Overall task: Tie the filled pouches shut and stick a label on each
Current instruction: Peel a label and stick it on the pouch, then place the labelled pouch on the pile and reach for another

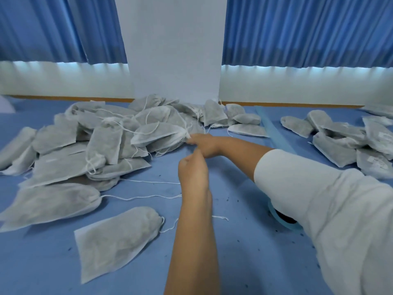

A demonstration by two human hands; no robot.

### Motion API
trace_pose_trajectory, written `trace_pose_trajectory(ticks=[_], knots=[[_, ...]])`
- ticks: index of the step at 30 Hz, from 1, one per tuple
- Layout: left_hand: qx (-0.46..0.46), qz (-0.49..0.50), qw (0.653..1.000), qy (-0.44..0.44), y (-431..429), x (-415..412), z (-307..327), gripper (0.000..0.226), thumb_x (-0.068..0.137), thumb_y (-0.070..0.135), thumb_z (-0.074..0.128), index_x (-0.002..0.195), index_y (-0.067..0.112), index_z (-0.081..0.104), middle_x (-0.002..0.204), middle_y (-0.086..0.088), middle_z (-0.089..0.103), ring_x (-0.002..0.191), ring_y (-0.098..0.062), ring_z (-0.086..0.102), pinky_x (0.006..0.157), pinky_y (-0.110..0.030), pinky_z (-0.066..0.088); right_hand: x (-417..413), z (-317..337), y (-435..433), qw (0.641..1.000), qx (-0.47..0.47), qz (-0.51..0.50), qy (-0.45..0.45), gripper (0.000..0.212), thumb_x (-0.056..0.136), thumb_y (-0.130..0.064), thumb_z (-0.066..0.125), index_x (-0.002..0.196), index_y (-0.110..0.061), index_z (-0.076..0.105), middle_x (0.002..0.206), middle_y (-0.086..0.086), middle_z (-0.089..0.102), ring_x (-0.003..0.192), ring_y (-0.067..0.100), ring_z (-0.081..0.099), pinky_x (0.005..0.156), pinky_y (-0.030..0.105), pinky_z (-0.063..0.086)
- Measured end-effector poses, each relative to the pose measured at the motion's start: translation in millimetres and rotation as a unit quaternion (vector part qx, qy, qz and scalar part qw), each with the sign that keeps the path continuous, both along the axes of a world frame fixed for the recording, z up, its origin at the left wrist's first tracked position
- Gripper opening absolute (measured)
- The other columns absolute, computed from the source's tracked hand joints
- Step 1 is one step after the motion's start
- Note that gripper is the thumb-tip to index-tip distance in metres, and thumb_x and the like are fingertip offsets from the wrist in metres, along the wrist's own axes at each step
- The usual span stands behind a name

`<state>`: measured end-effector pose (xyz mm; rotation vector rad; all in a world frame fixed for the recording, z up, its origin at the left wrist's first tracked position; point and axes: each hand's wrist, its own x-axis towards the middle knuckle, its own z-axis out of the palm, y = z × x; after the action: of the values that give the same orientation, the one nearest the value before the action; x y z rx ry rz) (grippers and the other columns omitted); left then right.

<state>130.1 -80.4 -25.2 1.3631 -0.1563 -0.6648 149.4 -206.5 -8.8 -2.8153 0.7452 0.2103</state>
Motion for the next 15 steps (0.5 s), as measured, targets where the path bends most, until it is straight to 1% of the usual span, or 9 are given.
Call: trace_pose_trajectory(ticks=[2,4,6,7,8,9,10,11,15], knots=[[-0.011,-0.001,1.000,-0.002,1.7,-0.2,2.2,0.011,0.095,0.015,0.051,0.084,0.015,0.054,0.084,-0.004,0.050,0.076,-0.017,0.044,0.057,-0.026,0.032,-1.5,-4.2,-3.0,0.995,0.021,-0.017,-0.092,0.037,0.094,-0.012,0.052,0.128,0.003,0.055,0.133,0.018,0.054,0.125,0.032,0.049,0.103,0.039,0.037],[-0.027,-0.005,0.999,-0.018,3.2,-1.0,1.7,0.013,0.093,0.010,0.050,0.082,0.017,0.049,0.084,-0.005,0.043,0.075,-0.016,0.037,0.055,-0.026,0.026,-9.4,-6.0,-5.7,0.972,0.037,-0.068,-0.222,0.029,0.090,-0.012,0.059,0.116,-0.001,0.064,0.118,0.010,0.064,0.112,0.025,0.057,0.094,0.032,0.044],[-0.036,-0.008,0.998,-0.053,3.3,-2.0,-0.5,0.021,0.090,0.005,0.049,0.075,0.018,0.045,0.083,-0.004,0.038,0.072,-0.015,0.032,0.054,-0.025,0.022,-19.8,-5.5,-6.3,0.934,0.042,-0.110,-0.338,0.021,0.086,-0.009,0.062,0.107,-0.006,0.065,0.093,-0.002,0.061,0.092,0.019,0.057,0.075,0.023,0.045],[-0.034,-0.006,0.997,-0.070,3.6,-2.6,-1.6,0.019,0.089,0.003,0.050,0.074,0.015,0.049,0.082,-0.002,0.037,0.069,-0.013,0.031,0.052,-0.023,0.022,-25.8,-3.3,-5.7,0.916,0.054,-0.124,-0.377,0.022,0.084,-0.005,0.061,0.106,-0.006,0.061,0.083,-0.004,0.055,0.083,0.019,0.053,0.071,0.025,0.048],[-0.025,-0.005,0.996,-0.088,5.0,-3.6,-2.1,0.024,0.088,0.003,0.051,0.083,0.022,0.037,0.082,0.003,0.037,0.068,-0.008,0.028,0.050,-0.020,0.024,-33.0,-0.1,-3.9,0.903,0.079,-0.134,-0.401,0.027,0.082,-0.002,0.060,0.108,-0.007,0.057,0.077,-0.003,0.050,0.077,0.019,0.051,0.072,0.033,0.053],[-0.011,-0.005,0.994,-0.109,4.8,-4.7,-2.4,0.023,0.089,0.003,0.052,0.102,-0.013,0.044,0.073,-0.010,0.053,0.059,-0.022,0.044,0.051,-0.018,0.030,-41.1,3.8,-1.8,0.894,0.109,-0.138,-0.413,0.034,0.081,0.001,0.059,0.113,-0.009,0.054,0.075,-0.001,0.048,0.072,0.020,0.050,0.073,0.042,0.057],[0.003,-0.008,0.991,-0.134,5.6,-7.0,-1.0,0.013,0.089,0.004,0.053,0.099,0.003,0.061,0.105,-0.023,0.063,0.092,-0.031,0.061,0.057,-0.018,0.037,-50.8,7.7,1.1,0.890,0.132,-0.137,-0.415,0.040,0.080,0.003,0.058,0.117,-0.011,0.054,0.074,0.001,0.048,0.069,0.020,0.051,0.073,0.047,0.059],[0.012,-0.010,0.987,-0.161,6.3,-9.6,-0.7,0.019,0.090,0.004,0.054,0.107,0.009,0.060,0.100,-0.008,0.066,0.086,-0.022,0.062,0.069,-0.019,0.041,-61.4,11.2,4.2,0.890,0.142,-0.133,-0.413,0.043,0.079,0.004,0.058,0.119,-0.013,0.057,0.074,0.002,0.050,0.068,0.021,0.054,0.073,0.049,0.059],[0.023,-0.037,0.952,-0.303,8.2,-19.3,1.1,0.039,0.090,0.007,0.062,0.128,0.013,0.055,0.128,0.000,0.057,0.116,-0.017,0.056,0.092,-0.023,0.041,-107.9,20.8,21.9,0.888,0.163,-0.121,-0.414,0.026,0.082,0.002,0.061,0.098,-0.016,0.072,0.080,0.010,0.070,0.074,0.028,0.069,0.078,0.046,0.060]])
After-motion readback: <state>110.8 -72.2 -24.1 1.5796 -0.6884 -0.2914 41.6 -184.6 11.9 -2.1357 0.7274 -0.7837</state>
